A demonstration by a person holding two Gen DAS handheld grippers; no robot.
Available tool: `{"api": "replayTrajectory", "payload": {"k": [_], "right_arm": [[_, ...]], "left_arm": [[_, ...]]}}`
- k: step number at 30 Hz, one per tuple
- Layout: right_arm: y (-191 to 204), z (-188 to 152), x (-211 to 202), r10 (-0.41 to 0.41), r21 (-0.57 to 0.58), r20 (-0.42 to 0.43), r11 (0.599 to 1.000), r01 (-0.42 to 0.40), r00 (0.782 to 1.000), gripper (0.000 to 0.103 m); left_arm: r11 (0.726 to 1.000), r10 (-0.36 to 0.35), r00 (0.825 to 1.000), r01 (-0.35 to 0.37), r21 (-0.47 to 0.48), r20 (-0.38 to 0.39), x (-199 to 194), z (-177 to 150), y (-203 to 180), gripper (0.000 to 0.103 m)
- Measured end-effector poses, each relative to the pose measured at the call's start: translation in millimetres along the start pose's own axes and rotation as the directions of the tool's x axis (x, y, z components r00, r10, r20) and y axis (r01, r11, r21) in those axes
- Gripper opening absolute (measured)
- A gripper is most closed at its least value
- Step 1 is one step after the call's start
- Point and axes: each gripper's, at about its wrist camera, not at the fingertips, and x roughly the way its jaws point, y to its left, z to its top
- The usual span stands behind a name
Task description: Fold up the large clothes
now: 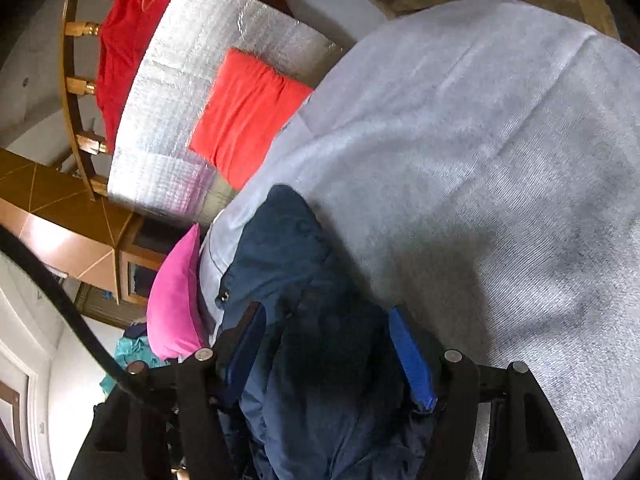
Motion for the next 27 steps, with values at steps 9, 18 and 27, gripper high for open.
{"api": "replayTrajectory", "payload": {"k": [9,18,27], "right_arm": [[5,-4,-3,-0.008,-0.038,0.021,0.999,0.009,1.000,0.068],[7,-9,6,-0.008,-0.031,0.019,0.999,0.009,1.000,0.068],[5,-8,8,-0.028,-0.048,0.020,0.998,0.029,0.999,0.068]], "left_arm": [[0.958,-0.180,0.939,0.100,0.269,0.292,-105,-12,-48,0.004],[0.996,0.017,0.997,-0.010,-0.085,0.076,-53,0,24,0.083],[0.971,-0.126,0.990,0.110,-0.212,-0.063,32,-13,7,0.084]]}}
